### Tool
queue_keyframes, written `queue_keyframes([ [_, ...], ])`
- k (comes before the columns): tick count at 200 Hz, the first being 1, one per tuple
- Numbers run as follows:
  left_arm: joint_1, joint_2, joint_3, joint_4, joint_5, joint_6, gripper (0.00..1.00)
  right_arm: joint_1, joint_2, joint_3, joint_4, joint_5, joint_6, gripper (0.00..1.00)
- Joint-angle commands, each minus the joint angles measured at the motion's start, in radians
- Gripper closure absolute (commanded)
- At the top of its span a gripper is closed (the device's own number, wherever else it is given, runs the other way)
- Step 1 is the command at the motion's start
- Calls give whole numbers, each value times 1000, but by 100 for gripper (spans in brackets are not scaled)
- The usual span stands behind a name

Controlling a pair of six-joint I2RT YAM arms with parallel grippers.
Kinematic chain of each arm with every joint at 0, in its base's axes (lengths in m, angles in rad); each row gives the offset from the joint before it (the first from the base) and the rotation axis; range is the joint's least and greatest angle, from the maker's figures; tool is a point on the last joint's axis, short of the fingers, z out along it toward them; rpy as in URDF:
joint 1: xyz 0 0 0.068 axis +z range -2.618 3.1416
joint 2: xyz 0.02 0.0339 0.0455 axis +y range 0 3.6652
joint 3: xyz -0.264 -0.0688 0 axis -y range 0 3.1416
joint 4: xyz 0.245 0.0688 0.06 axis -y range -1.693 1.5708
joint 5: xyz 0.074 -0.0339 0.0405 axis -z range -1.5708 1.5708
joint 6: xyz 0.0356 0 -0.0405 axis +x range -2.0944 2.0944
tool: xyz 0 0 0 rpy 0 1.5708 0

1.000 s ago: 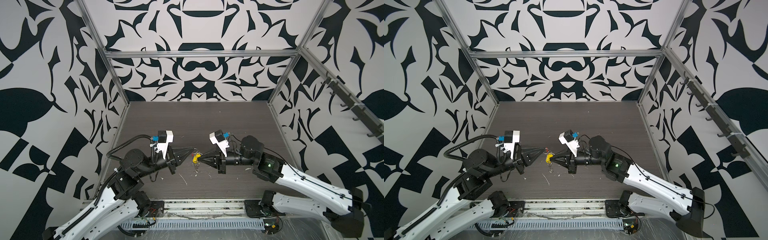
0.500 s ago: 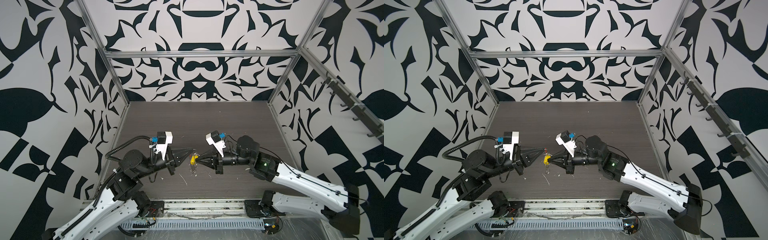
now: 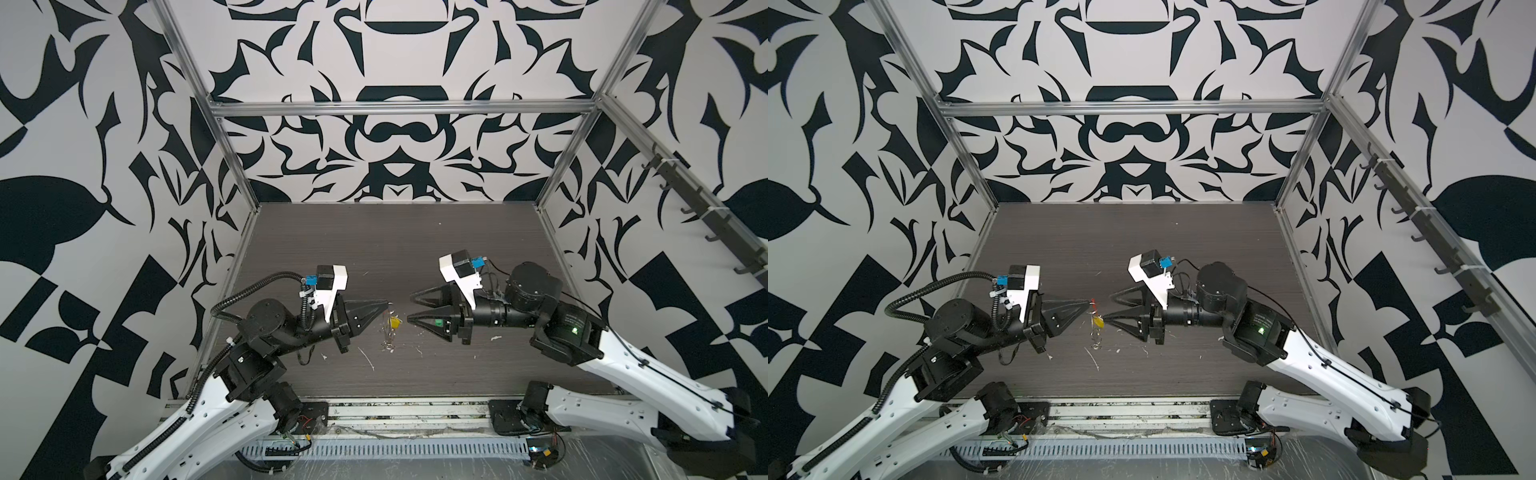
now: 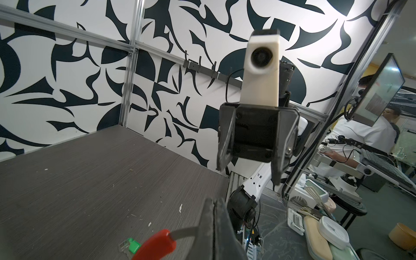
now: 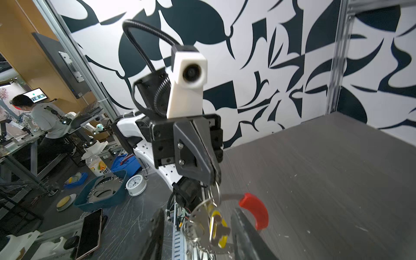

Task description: Remove the keys from the keyring

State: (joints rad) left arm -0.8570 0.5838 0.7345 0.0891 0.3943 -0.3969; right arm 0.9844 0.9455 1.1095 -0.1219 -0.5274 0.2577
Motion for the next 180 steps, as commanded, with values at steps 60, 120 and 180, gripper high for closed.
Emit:
queue_keyframes([
  [60,1,-12,0,86,17,-17,100,4,82,-38,167,-71,46,60],
  [120,1,-26,-12,92,-2,-16,100,4,94,-67,225,-109,87,81],
  [180,1,-17,-12,92,5,-23,100,5,99,-69,227,-103,94,98],
])
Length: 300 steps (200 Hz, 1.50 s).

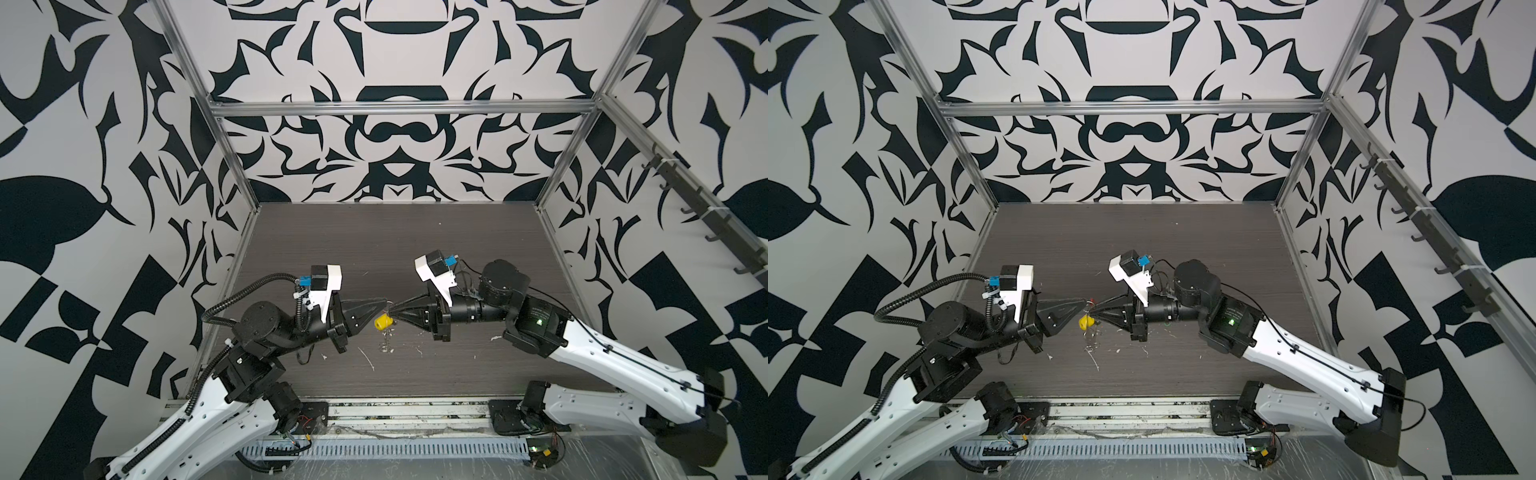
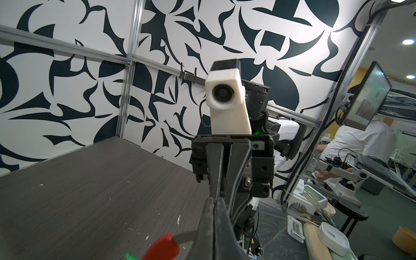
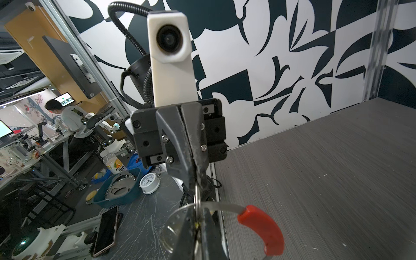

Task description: Remove the keys from the keyring

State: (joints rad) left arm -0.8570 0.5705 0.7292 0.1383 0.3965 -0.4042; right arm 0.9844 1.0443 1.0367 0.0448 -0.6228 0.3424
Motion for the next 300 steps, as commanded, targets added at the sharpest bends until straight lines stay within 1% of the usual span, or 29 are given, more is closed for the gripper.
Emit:
queue_keyframes([
  [1,1,-3,-7,43,2,-16,100,4,0,4,61,-8,9,99],
  [4,1,-1,-5,43,6,-17,100,5,0,6,60,-7,9,100],
  [30,1,1,13,4,7,-24,100,3,-4,21,29,-6,1,100],
  [35,1,-2,17,-12,5,-23,93,4,-6,27,9,-5,-6,100],
  [45,1,-9,26,-45,-2,-21,75,3,-6,43,-37,-2,-22,100],
  [56,1,-18,37,-89,-11,-18,62,2,-9,58,-85,-5,-36,100],
  [70,1,-24,63,-160,-20,-7,55,-1,-10,86,-166,-7,-61,100],
  [92,1,-3,129,-317,-30,27,51,-7,-3,143,-300,-12,-102,100],
  [119,1,59,228,-508,-36,86,51,-19,22,214,-435,-30,-136,100],
  [137,1,111,290,-605,-10,120,51,-28,46,254,-504,-55,-148,100],
  [156,1,162,342,-676,28,149,52,-35,70,292,-564,-79,-162,100],
  [178,1,216,391,-737,60,173,56,-38,103,337,-636,-99,-187,100],
  [196,1,241,414,-761,85,184,59,-39,124,361,-681,-106,-205,100],
  [226,1,268,436,-787,131,193,65,-42,137,378,-705,-113,-212,100],
  [262,1,278,436,-787,159,191,76,-46,149,387,-719,-116,-218,100],
  [300,1,290,436,-782,168,186,75,-48,164,410,-736,-119,-223,100],
])
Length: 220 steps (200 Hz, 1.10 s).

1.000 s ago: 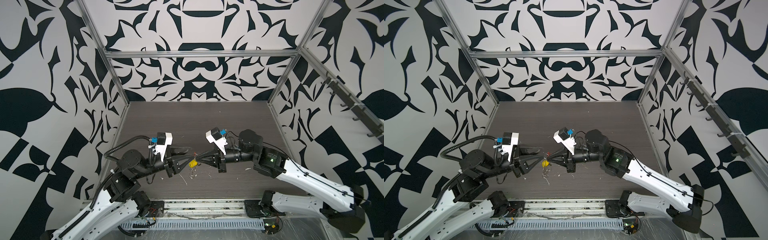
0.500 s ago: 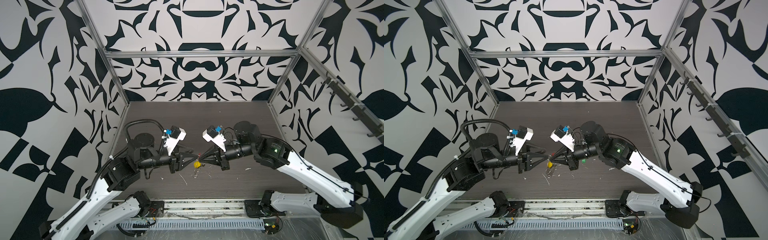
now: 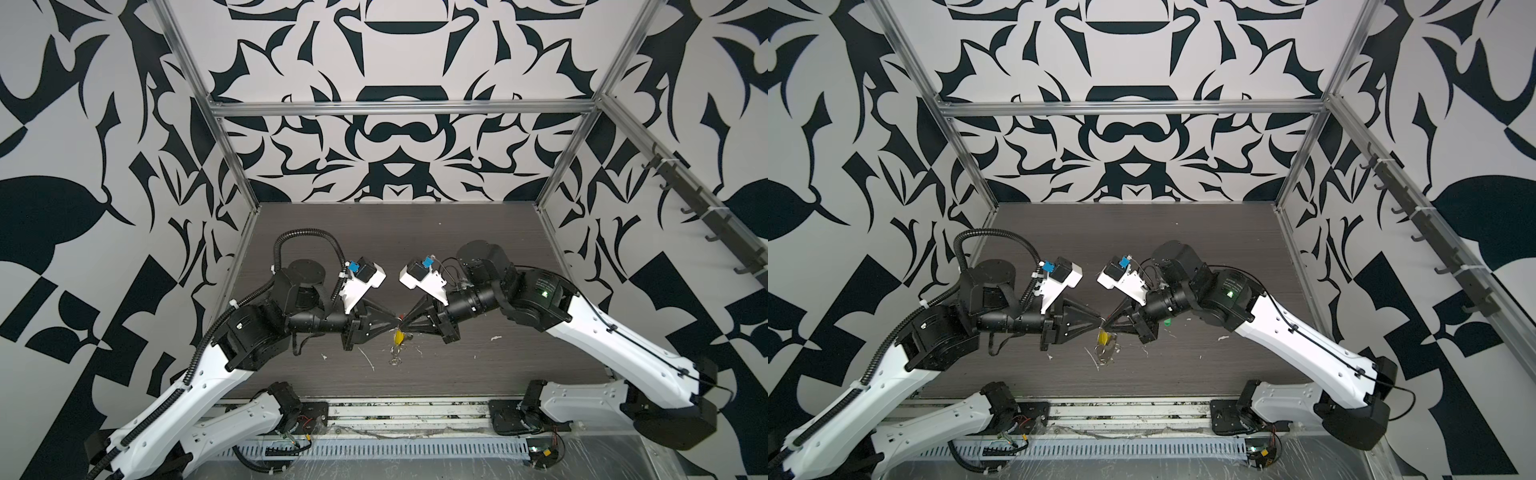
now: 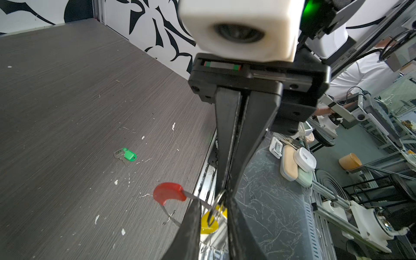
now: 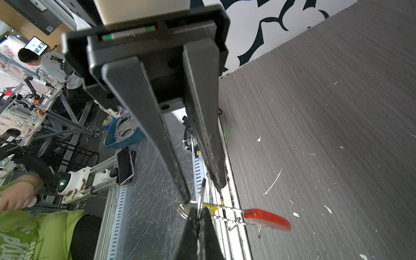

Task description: Remove the keys from the keyring

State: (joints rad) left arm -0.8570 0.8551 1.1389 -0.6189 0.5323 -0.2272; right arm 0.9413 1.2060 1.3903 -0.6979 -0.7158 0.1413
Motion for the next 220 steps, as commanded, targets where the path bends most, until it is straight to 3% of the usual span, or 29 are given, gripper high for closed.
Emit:
queue_keyframes([
  [1,1,5,26,-24,32,10,75,-5,2,57,6,-26,-23,100],
  [73,1,9,22,1,47,3,87,-4,21,74,-7,-28,-29,100],
  [111,1,1,9,23,38,-2,100,-5,22,75,-2,-20,-28,100],
  [135,1,-17,-6,56,23,-11,100,-5,8,67,25,-10,-18,100],
  [174,1,-77,-64,175,-33,-52,100,-5,-57,0,140,48,19,61],
  [220,1,-172,-172,363,-136,-107,100,-4,-222,-225,447,177,88,49],
])
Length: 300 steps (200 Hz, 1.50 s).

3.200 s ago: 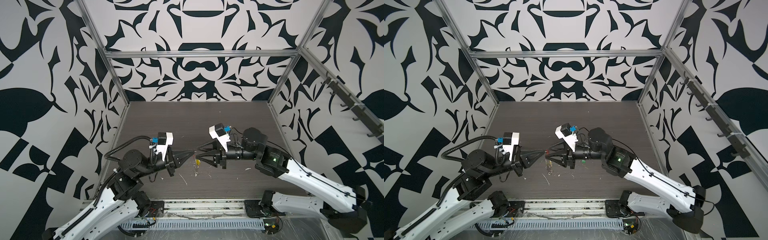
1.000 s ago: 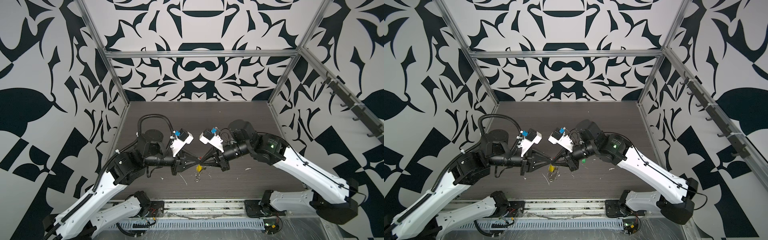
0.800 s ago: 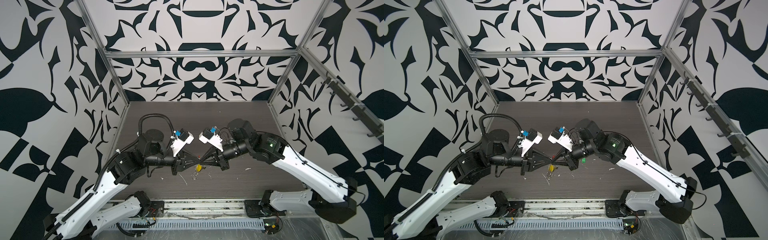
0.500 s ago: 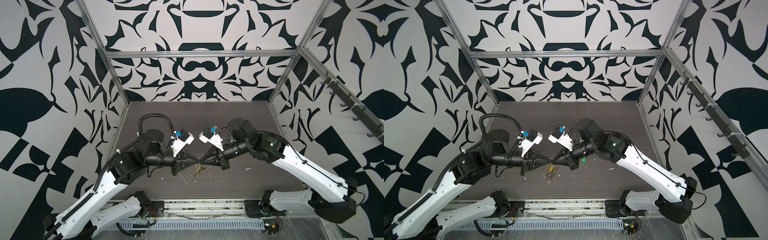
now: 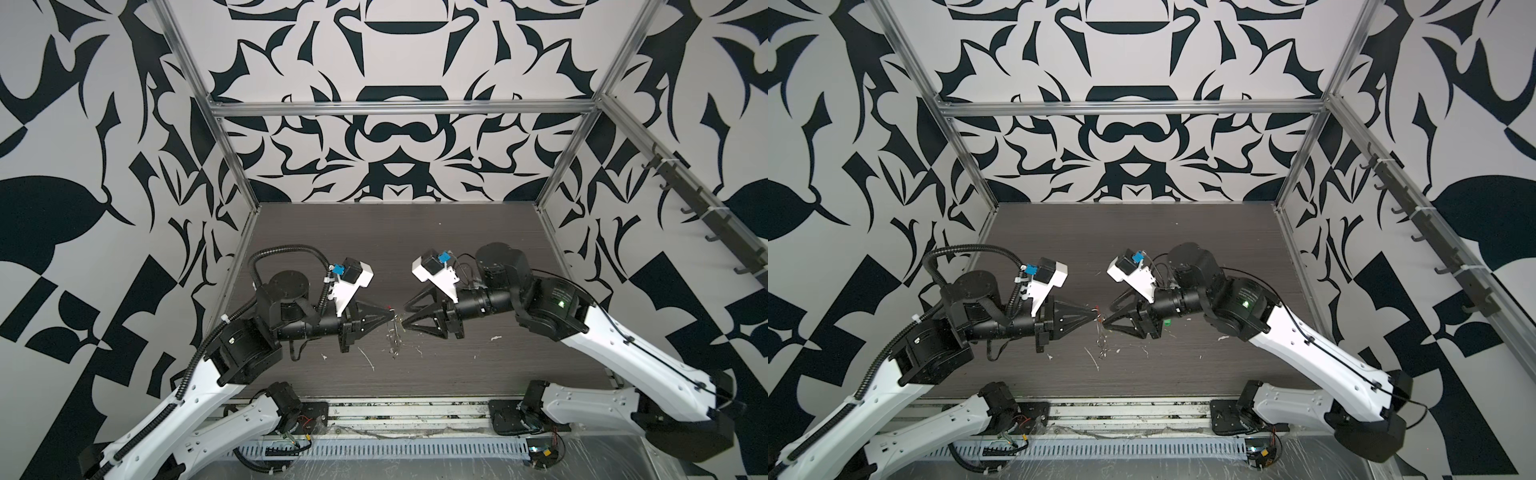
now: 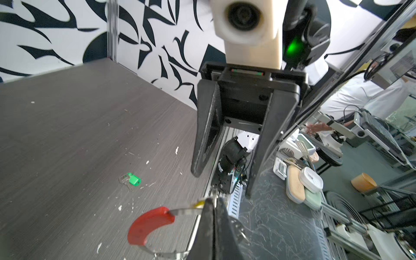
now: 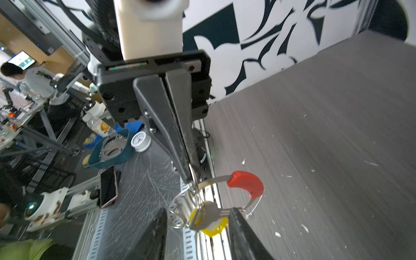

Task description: Remove the keys from the keyring

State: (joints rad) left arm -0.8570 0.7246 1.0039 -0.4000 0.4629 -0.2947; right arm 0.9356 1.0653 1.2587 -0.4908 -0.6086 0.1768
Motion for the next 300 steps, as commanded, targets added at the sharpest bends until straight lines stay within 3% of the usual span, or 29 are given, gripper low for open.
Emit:
queue_keyframes([
  [1,1,-42,-40,146,-67,-40,100,2,-84,-96,249,71,55,49],
  [42,1,-99,-112,269,-87,-70,100,3,-181,-295,550,119,121,49],
  [82,1,-112,-161,362,-92,-97,100,14,-173,-336,650,117,141,48],
  [163,1,-111,-177,391,-102,-117,100,54,-130,-323,656,122,127,48],
  [229,1,-99,-179,391,-92,-124,100,102,-98,-284,602,192,79,49],
  [300,1,-97,-183,386,-83,-128,100,111,-89,-249,559,229,58,66],
])
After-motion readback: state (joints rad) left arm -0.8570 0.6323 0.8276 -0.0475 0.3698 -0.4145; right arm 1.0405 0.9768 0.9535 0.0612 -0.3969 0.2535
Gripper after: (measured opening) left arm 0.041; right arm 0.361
